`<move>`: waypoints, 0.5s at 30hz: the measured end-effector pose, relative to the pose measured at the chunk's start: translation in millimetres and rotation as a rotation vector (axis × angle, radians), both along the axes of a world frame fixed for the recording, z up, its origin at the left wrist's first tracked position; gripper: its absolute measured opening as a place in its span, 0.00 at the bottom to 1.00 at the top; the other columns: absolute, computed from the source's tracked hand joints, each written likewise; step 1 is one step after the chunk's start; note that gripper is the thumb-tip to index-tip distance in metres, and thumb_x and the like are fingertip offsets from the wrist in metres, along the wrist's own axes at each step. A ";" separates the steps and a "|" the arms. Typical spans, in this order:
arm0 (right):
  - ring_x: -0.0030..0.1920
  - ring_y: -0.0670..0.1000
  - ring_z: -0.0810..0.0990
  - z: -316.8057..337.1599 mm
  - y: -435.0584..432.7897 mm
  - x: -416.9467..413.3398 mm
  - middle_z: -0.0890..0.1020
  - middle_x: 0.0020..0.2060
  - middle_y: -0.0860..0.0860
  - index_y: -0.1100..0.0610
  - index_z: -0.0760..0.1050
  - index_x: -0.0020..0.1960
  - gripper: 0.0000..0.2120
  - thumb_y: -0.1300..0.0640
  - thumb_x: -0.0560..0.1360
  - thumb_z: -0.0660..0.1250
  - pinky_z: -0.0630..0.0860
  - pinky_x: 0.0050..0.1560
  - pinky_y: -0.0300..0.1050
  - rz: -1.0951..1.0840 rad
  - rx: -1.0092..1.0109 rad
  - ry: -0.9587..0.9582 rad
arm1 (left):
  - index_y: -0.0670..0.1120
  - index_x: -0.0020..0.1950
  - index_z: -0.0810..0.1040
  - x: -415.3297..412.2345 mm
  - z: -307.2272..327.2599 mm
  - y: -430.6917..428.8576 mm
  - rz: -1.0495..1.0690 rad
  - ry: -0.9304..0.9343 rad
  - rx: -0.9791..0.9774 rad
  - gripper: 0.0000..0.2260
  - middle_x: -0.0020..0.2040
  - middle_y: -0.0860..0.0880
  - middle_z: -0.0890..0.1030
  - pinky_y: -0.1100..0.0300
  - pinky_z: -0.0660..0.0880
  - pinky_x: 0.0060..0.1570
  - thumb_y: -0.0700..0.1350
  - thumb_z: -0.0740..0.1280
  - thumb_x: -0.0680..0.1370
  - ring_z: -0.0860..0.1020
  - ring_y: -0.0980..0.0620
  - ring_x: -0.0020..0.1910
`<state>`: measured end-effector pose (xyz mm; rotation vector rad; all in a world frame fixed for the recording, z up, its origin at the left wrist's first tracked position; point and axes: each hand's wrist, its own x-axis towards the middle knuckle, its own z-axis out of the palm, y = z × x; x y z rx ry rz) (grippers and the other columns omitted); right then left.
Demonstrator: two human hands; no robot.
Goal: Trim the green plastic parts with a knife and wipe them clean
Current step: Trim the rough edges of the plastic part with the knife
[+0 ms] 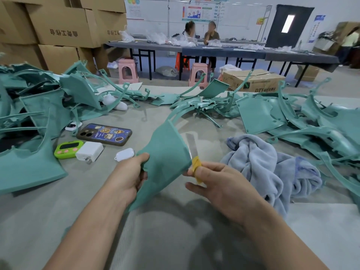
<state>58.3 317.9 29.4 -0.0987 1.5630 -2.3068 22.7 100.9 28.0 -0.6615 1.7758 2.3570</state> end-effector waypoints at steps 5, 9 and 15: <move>0.41 0.46 0.84 0.4 -7.7 -5.7 0.87 0.40 0.53 0.60 0.87 0.39 0.07 0.65 0.73 0.71 0.83 0.52 0.39 -0.325 0.047 0.010 | 0.45 0.59 0.81 9.1 4.1 12.5 -0.228 0.059 -0.096 0.09 0.46 0.49 0.86 0.62 0.78 0.37 0.41 0.68 0.80 0.81 0.52 0.37; 0.31 0.43 0.76 1.9 13.2 -18.8 0.83 0.32 0.50 0.59 0.84 0.45 0.08 0.65 0.80 0.68 0.75 0.34 0.34 -0.611 0.129 0.029 | 0.49 0.76 0.67 12.8 7.9 20.0 -0.281 0.158 -0.599 0.30 0.62 0.50 0.79 0.55 0.75 0.55 0.48 0.74 0.76 0.80 0.51 0.53; 0.43 0.54 0.81 8.2 24.3 -19.2 0.86 0.40 0.56 0.59 0.87 0.39 0.13 0.66 0.79 0.67 0.77 0.51 0.51 -0.379 0.151 0.079 | 0.52 0.73 0.70 18.9 15.5 10.8 -0.402 0.308 -0.211 0.27 0.65 0.56 0.80 0.52 0.77 0.58 0.51 0.74 0.76 0.81 0.59 0.59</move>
